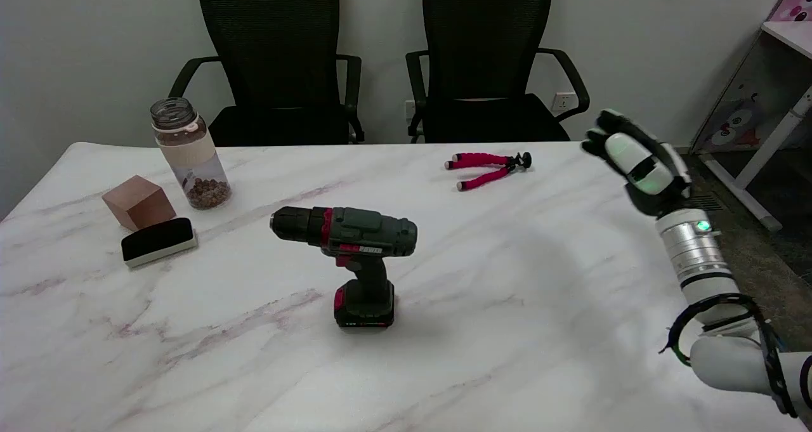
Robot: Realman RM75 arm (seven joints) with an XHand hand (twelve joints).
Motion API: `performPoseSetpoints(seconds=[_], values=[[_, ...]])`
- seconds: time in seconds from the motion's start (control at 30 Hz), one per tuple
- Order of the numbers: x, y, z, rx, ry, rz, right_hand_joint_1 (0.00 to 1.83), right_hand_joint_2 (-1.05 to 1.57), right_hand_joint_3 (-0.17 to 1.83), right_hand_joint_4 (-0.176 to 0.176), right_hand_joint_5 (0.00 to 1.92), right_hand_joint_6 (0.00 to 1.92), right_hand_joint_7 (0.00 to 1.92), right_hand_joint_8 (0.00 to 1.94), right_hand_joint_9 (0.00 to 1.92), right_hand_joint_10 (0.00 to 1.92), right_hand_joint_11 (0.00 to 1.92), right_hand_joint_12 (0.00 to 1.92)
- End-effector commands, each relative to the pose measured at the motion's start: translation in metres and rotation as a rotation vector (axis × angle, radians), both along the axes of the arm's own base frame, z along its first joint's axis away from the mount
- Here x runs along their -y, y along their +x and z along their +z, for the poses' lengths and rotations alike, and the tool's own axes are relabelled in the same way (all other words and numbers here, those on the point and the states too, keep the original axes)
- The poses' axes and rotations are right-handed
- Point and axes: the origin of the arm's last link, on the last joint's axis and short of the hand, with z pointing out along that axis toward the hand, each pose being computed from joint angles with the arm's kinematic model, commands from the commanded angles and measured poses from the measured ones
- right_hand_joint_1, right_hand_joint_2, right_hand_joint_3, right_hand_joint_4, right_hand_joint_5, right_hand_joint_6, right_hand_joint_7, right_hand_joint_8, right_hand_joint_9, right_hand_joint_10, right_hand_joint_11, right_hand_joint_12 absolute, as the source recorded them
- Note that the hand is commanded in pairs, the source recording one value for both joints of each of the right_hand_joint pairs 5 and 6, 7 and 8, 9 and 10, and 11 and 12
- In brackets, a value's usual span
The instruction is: Pick up the power screwdriver.
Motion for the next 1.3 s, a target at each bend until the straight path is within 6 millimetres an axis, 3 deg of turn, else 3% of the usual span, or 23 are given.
performPoseSetpoints(seconds=[0.03,0.37,0.57,0.83,1.1,1.3], values=[[-0.013,-0.030,-0.095,-0.032,0.441,-0.077,0.89,0.11,0.90,-0.102,0.36,0.36,0.36,0.36,0.49,0.49,0.54,0.54],[-0.019,-0.040,-0.109,-0.070,0.533,-0.059,0.89,-0.11,0.90,-0.046,0.31,0.31,0.31,0.31,0.43,0.43,0.48,0.48],[-0.017,-0.046,-0.129,-0.030,0.561,-0.045,0.91,-0.15,0.84,-0.029,0.30,0.30,0.30,0.30,0.41,0.41,0.46,0.46],[-0.001,-0.071,-0.164,0.011,0.517,-0.044,0.91,-0.16,0.75,-0.035,0.28,0.28,0.28,0.28,0.40,0.40,0.49,0.49],[0.018,-0.088,-0.201,-0.122,0.502,-0.100,0.90,-0.17,0.71,-0.024,0.17,0.17,0.17,0.17,0.39,0.39,0.48,0.48],[0.030,-0.098,-0.214,-0.171,0.440,-0.106,0.86,-0.20,0.72,-0.015,0.07,0.07,0.07,0.07,0.37,0.37,0.46,0.46]])
